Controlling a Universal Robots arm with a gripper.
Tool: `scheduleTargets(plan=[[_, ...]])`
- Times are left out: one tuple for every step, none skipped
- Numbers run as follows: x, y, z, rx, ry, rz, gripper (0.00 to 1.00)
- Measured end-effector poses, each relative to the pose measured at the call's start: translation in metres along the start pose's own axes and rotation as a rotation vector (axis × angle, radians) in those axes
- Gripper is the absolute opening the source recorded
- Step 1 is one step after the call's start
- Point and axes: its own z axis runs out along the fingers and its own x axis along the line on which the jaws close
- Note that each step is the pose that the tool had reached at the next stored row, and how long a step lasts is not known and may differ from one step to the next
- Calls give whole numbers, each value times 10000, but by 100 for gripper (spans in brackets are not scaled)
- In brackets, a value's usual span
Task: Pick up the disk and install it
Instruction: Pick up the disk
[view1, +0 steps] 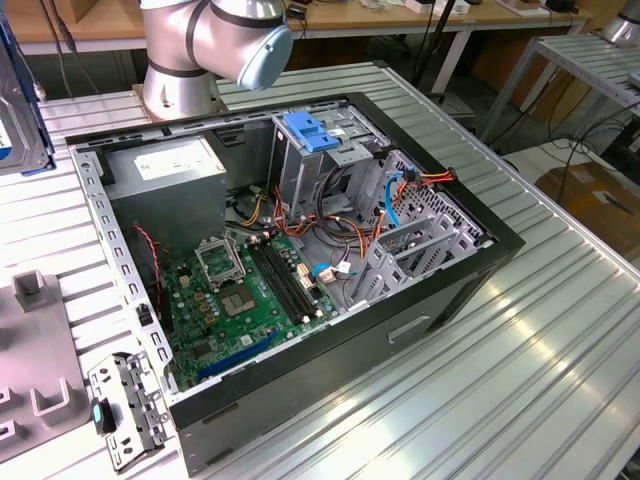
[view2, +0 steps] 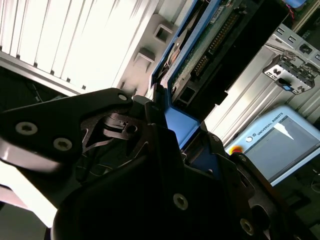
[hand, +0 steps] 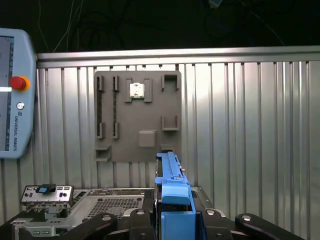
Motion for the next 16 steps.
scheduleTargets(plan=[[0, -25, 1, 0, 0, -1, 37], [-1, -48, 1, 0, 0, -1, 37], [-2, -62, 1, 0, 0, -1, 37], [-2, -84, 1, 0, 0, -1, 37], [-3, -112, 1, 0, 0, -1, 37], [-4, -137, 2, 0, 0, -1, 37], [-5, -172, 2, 0, 0, -1, 37], [-5, -187, 2, 0, 0, -1, 37], [-6, -206, 2, 0, 0, 0, 37], [-6, -221, 2, 0, 0, 0, 37], [-7, -245, 3, 1, 0, 0, 37], [-8, -266, 3, 0, 0, 0, 37], [-8, -283, 3, 0, 0, 0, 37], [-9, -307, 3, 0, 0, 0, 37], [-9, -323, 4, 1, 0, 0, 37], [-10, -349, 4, 0, 0, -1, 37]])
